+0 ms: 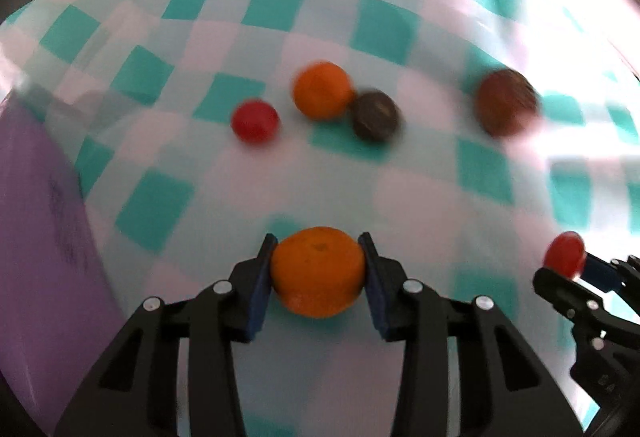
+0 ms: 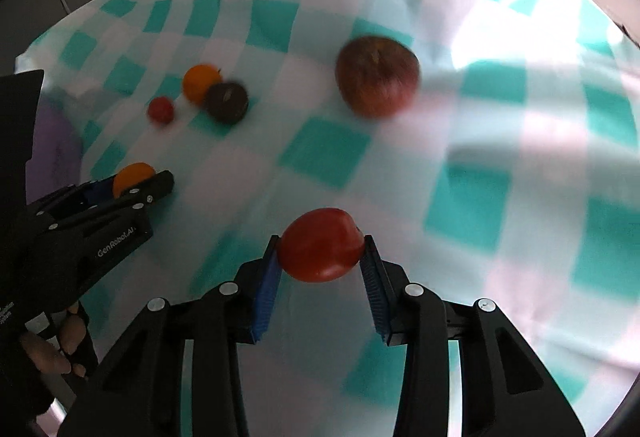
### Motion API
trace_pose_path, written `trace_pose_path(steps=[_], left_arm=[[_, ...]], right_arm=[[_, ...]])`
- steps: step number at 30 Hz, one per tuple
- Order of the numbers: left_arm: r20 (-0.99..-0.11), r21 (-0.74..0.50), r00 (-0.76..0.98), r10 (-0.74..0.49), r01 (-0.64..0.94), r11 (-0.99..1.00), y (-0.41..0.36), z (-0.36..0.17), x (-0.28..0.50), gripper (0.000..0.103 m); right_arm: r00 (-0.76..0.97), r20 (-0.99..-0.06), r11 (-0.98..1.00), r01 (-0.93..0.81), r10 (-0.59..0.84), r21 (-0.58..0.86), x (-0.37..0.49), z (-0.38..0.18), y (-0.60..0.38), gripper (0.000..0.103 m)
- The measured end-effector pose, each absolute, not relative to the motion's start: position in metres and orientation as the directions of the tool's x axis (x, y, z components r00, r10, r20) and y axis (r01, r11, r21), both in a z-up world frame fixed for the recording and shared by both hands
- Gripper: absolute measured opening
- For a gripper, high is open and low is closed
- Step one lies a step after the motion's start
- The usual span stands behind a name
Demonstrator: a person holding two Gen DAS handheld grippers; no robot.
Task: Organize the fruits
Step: 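Carry the red tomato and orange with both grippers over the purple box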
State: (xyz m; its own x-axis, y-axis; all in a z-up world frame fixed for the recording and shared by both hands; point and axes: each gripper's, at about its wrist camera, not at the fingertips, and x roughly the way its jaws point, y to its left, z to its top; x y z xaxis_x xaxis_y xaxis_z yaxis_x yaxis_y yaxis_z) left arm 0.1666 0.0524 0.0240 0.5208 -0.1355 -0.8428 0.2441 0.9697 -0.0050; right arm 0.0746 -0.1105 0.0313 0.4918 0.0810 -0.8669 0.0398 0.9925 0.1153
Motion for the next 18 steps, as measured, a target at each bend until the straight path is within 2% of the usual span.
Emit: trace_pose_path(steps=[9, 18], left_arm=[[-0.878, -0.009, 0.444, -0.18, 0.361, 0.932, -0.003, 0.034, 0.032, 0.042], [-0.864, 0.04, 0.471, -0.18, 0.419, 0.907, -0.019, 0.055, -0.067, 0.042]], right_arm=[[0.442, -0.889, 0.993, -0.034, 0.118, 0.115, -0.052, 0.035, -0.13, 0.039], [0.49, -0.862, 0.992, -0.079, 0.128, 0.102, -0.124, 0.065, -0.153, 0.039]])
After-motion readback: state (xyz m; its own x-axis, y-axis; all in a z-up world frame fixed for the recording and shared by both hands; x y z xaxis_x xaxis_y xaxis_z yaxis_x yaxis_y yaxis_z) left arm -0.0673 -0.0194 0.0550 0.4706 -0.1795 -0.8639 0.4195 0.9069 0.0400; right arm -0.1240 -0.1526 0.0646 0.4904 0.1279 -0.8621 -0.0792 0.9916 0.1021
